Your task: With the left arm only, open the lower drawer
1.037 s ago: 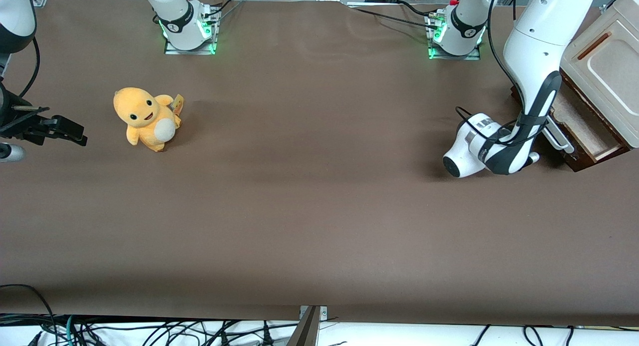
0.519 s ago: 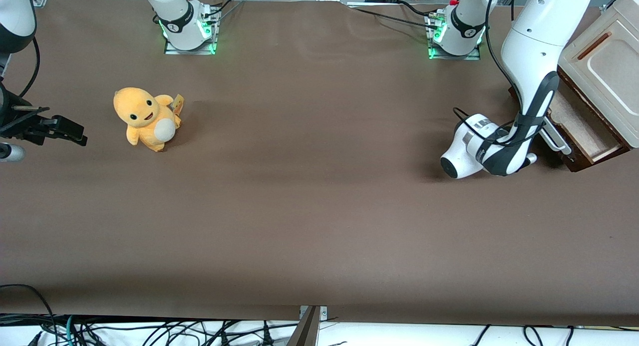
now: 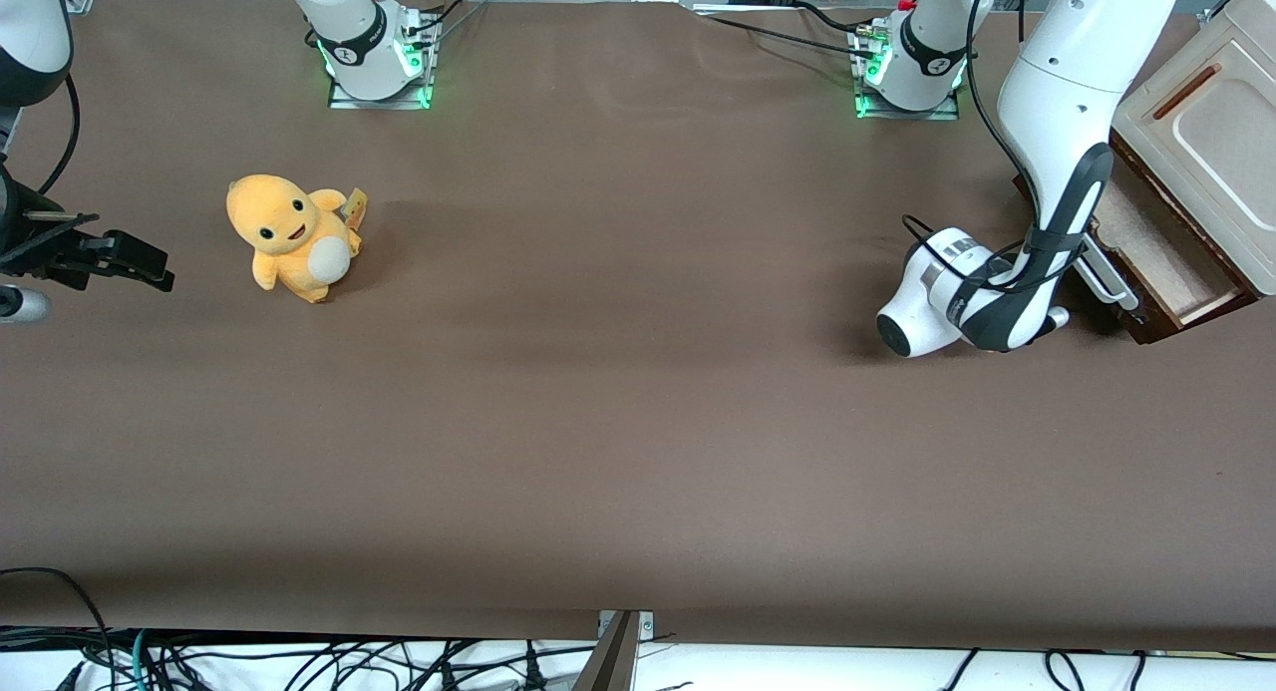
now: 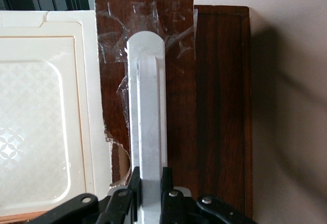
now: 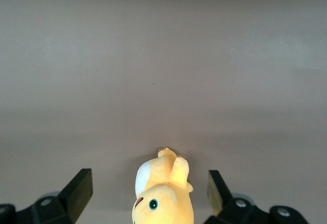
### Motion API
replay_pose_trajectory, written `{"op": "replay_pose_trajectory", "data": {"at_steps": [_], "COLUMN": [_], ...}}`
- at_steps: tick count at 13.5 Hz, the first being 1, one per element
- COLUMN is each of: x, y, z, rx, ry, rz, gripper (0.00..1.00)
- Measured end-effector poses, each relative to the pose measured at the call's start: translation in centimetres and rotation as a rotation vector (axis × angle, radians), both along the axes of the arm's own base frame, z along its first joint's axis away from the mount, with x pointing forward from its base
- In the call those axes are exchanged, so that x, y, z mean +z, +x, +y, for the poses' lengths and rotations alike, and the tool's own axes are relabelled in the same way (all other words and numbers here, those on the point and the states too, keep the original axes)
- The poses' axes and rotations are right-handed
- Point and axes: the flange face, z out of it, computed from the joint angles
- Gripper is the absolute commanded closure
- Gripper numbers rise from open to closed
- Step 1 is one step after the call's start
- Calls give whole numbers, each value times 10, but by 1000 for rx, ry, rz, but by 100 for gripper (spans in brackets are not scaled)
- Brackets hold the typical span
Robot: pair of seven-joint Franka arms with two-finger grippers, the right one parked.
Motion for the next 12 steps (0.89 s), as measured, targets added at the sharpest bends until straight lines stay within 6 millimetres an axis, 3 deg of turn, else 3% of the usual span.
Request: {"op": "replay_pose_trajectory", "data": {"at_steps": [2,4,12], "x": [0,0,-4], "y": [0,0,-10], "z": [0,0,-42], "rx": [0,1,45], "ry": [0,0,-89], "rz": [0,1,24], "gripper": [96,0,0]}}
